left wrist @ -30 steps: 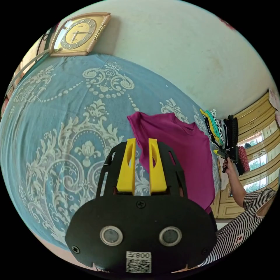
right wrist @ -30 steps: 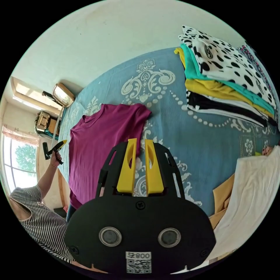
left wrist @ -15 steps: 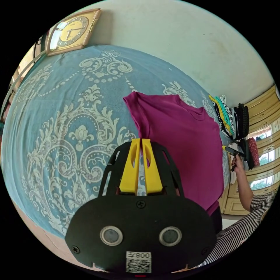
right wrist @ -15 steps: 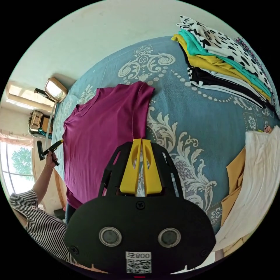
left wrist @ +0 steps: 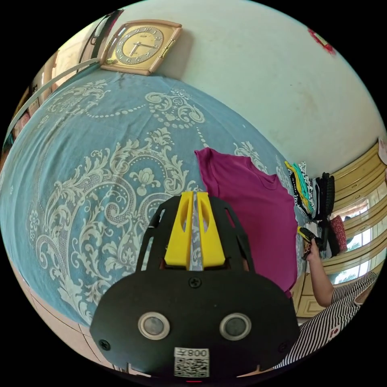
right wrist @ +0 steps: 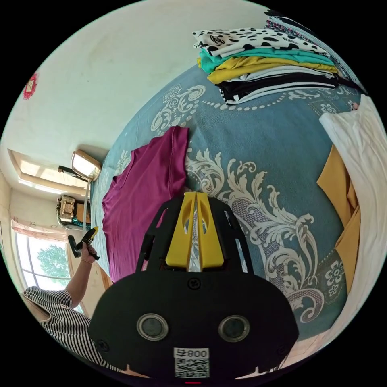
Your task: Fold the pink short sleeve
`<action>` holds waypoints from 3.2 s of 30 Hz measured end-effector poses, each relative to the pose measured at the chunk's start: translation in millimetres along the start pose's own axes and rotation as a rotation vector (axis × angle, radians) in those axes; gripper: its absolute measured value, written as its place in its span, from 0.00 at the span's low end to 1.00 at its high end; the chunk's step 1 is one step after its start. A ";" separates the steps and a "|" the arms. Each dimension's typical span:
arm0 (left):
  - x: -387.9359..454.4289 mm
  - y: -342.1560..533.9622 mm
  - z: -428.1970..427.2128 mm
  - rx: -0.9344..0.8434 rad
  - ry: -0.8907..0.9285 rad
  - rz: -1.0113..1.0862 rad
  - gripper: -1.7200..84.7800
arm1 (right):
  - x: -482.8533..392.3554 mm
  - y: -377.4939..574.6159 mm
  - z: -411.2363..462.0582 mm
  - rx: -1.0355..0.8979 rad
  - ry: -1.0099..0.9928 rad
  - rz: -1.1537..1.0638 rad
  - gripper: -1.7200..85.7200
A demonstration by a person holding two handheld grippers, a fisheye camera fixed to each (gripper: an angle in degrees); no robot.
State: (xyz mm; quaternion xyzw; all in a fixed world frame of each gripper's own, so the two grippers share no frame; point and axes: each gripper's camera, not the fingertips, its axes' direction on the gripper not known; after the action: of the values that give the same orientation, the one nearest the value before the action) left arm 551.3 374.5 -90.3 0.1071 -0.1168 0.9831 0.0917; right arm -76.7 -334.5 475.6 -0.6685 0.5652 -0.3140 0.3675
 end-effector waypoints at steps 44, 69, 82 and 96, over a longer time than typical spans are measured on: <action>291.1 -116.7 198.5 0.012 0.037 0.561 0.04 | -151.3 -78.6 66.3 0.123 0.010 -0.508 0.02; 669.6 -95.8 421.7 -0.461 0.387 1.281 0.12 | 36.5 86.8 21.3 0.206 -0.017 -0.070 0.09; 747.5 -72.3 479.0 -0.589 0.169 1.536 0.07 | 46.3 90.2 29.0 0.171 -0.066 -0.075 0.06; 643.6 -128.1 426.2 -0.434 0.454 1.215 0.05 | -18.5 121.6 17.7 0.235 -0.006 -0.476 0.04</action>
State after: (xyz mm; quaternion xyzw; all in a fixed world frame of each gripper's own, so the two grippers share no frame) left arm 40.2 490.7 490.7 -0.2071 -0.3284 0.8125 -0.4347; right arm -128.8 -324.9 363.2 -0.7364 0.3507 -0.4528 0.3601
